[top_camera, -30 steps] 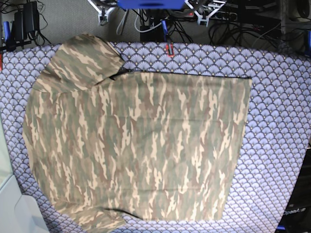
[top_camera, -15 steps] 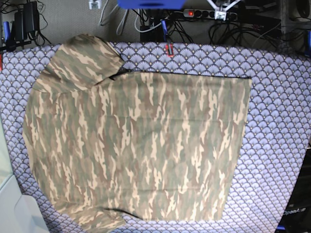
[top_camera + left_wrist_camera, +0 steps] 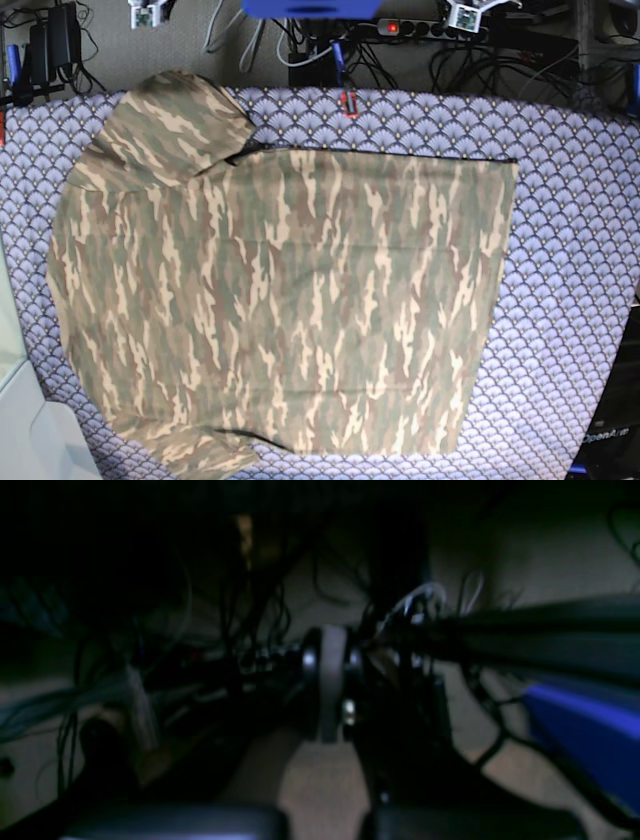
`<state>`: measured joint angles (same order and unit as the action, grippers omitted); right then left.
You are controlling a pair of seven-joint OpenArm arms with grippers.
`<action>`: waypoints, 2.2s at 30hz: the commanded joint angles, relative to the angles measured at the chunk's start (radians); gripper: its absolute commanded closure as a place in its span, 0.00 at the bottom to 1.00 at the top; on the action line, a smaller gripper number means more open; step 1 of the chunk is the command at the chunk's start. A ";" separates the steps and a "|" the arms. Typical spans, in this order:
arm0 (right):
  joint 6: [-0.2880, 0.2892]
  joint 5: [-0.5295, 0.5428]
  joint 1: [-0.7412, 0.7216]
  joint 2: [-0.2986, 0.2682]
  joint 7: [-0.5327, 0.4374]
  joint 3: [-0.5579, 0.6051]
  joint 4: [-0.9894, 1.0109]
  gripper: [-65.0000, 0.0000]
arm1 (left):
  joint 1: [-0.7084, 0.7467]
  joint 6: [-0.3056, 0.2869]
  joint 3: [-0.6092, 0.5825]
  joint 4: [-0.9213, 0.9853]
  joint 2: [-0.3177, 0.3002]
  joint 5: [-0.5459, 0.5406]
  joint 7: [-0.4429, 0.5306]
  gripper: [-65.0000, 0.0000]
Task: Fold the T-shirt properly
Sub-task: 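Move both grippers down to the shirt's shoulder corners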
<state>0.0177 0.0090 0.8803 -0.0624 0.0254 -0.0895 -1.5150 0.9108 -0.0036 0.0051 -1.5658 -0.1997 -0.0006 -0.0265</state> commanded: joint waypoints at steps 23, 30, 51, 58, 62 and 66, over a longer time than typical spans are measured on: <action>0.680 0.501 -0.275 -0.003 0.807 -0.703 -0.419 0.71 | 0.172 0.001 0.190 -0.459 0.006 -0.002 -0.071 0.66; 0.680 0.501 -0.430 -0.063 1.072 -0.748 -0.414 0.67 | 0.150 0.006 0.194 -0.460 0.007 -0.002 -0.066 0.64; 0.680 0.509 -0.560 -0.063 1.178 -0.570 -0.256 0.55 | -0.009 -0.002 0.413 -0.460 -0.071 -0.479 -0.361 0.64; 0.680 0.509 -0.600 -0.058 1.180 -0.557 -0.187 0.55 | -0.038 -0.002 0.419 -0.460 -0.073 -0.480 -0.390 0.64; 0.680 0.509 -0.613 -0.060 1.175 -0.563 -0.097 0.55 | -0.038 -0.002 0.419 -0.460 -0.073 -0.480 -0.390 0.64; 0.680 0.510 -0.606 -0.061 1.180 -0.565 -0.094 0.56 | -0.038 -0.002 0.421 -0.460 -0.073 -0.477 -0.390 0.64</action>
<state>0.6930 0.5480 0.2638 -0.1192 1.1584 -0.6552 -1.6096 0.8642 -0.0040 0.4171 -2.0094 -0.2653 -0.4763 -0.4381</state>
